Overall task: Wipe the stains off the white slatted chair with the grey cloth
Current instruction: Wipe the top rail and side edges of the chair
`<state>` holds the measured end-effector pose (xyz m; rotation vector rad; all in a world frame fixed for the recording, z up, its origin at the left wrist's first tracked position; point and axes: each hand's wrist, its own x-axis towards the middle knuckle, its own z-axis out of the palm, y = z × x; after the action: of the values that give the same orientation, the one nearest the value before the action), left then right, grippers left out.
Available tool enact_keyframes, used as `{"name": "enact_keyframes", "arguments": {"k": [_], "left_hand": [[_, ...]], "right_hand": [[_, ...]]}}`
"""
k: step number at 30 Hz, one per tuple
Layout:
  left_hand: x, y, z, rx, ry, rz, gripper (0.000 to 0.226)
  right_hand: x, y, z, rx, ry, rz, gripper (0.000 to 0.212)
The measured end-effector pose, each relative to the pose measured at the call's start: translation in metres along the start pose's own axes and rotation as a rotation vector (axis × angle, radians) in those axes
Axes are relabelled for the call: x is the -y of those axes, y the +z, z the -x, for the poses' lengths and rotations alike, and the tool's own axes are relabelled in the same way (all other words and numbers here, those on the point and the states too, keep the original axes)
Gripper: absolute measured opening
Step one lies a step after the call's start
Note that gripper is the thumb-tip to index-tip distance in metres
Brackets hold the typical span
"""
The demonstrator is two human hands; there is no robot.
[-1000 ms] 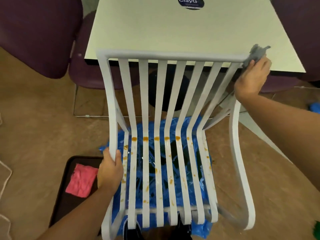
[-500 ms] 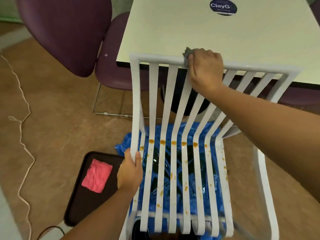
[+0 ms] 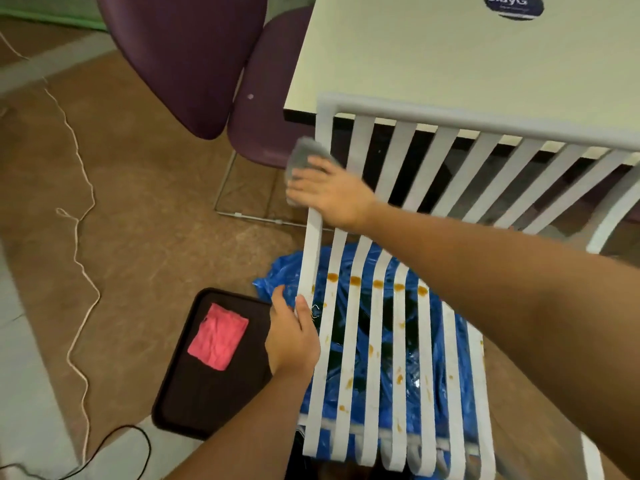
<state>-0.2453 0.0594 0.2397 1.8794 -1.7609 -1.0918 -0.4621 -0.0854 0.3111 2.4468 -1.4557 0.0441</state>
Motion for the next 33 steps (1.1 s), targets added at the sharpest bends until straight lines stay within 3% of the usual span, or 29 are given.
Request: {"name": "enact_keyframes", "arguments": {"k": [4,7,11,15,19,24,26,29,33], "left_hand": [[-0.003,-0.003,0.002,-0.075,0.006,0.06,0.057],[-0.002,-0.005,0.002,-0.082,-0.015,0.087,0.059],[0.001,-0.003,-0.001,-0.051,0.01,0.021,0.061],[0.0,-0.003,-0.003,-0.048,0.04,-0.028,0.065],[-0.004,-0.003,-0.002,-0.064,0.011,0.0,0.059],[-0.004,-0.004,-0.002,-0.058,0.003,0.049,0.06],[-0.001,-0.004,-0.002,-0.054,0.005,0.062,0.065],[0.0,-0.003,-0.001,-0.049,-0.006,0.053,0.069],[0.0,-0.003,-0.001,-0.048,0.03,-0.005,0.06]], "right_hand": [[0.095,0.019,0.043,0.173,-0.004,-0.325,0.04],[0.144,0.027,0.074,0.258,-0.115,-0.466,0.028],[0.108,0.027,0.057,0.225,-0.257,-0.349,0.029],[0.051,0.027,0.023,0.067,-0.008,-0.228,0.03],[0.072,0.025,0.028,0.073,0.143,-0.238,0.029],[0.158,0.029,0.088,0.163,0.021,-0.55,0.032],[0.164,0.033,0.097,0.152,-0.047,-0.548,0.035],[0.126,0.037,0.078,0.196,-0.208,-0.408,0.029],[0.046,0.029,0.028,0.091,-0.185,-0.193,0.022]]}}
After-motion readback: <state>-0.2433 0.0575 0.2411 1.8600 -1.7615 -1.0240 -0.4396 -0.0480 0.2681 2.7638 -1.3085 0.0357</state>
